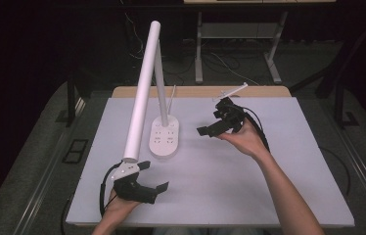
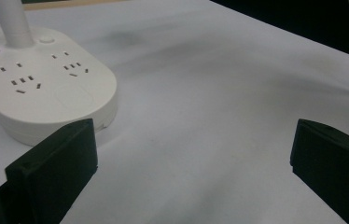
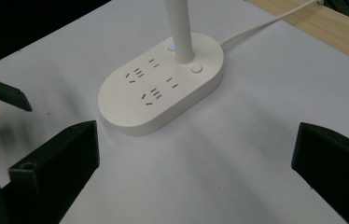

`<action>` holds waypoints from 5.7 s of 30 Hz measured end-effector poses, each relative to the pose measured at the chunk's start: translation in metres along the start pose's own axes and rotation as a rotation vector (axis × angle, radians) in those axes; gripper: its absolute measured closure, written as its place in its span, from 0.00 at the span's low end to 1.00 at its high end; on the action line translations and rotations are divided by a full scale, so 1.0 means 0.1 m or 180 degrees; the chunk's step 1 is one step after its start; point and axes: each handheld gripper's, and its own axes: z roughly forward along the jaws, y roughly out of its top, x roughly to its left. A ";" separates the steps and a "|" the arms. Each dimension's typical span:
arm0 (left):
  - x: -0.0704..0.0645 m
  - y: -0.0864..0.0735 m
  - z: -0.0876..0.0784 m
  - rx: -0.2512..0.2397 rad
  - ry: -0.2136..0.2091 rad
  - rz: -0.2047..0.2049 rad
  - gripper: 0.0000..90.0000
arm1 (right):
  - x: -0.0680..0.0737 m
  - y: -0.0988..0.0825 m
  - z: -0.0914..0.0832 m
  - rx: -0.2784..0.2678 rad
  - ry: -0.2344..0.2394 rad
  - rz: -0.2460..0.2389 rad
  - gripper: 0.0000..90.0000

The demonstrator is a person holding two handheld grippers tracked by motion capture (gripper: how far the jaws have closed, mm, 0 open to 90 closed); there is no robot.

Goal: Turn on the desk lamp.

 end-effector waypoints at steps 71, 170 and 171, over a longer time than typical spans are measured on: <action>0.00 0.01 -0.01 -0.0056 -0.0002 0.0029 0.00 | -0.42 0.29 1.31 -0.0396 0.0607 0.0468 0.99; 0.00 0.00 0.00 -0.0011 0.0012 0.0022 0.00 | -0.11 -0.41 -0.22 -0.0610 0.0053 0.0177 0.12; 0.00 0.00 0.00 -0.0014 0.0013 0.0025 0.00 | -0.10 -0.45 -0.25 -0.0598 0.0030 0.0186 0.07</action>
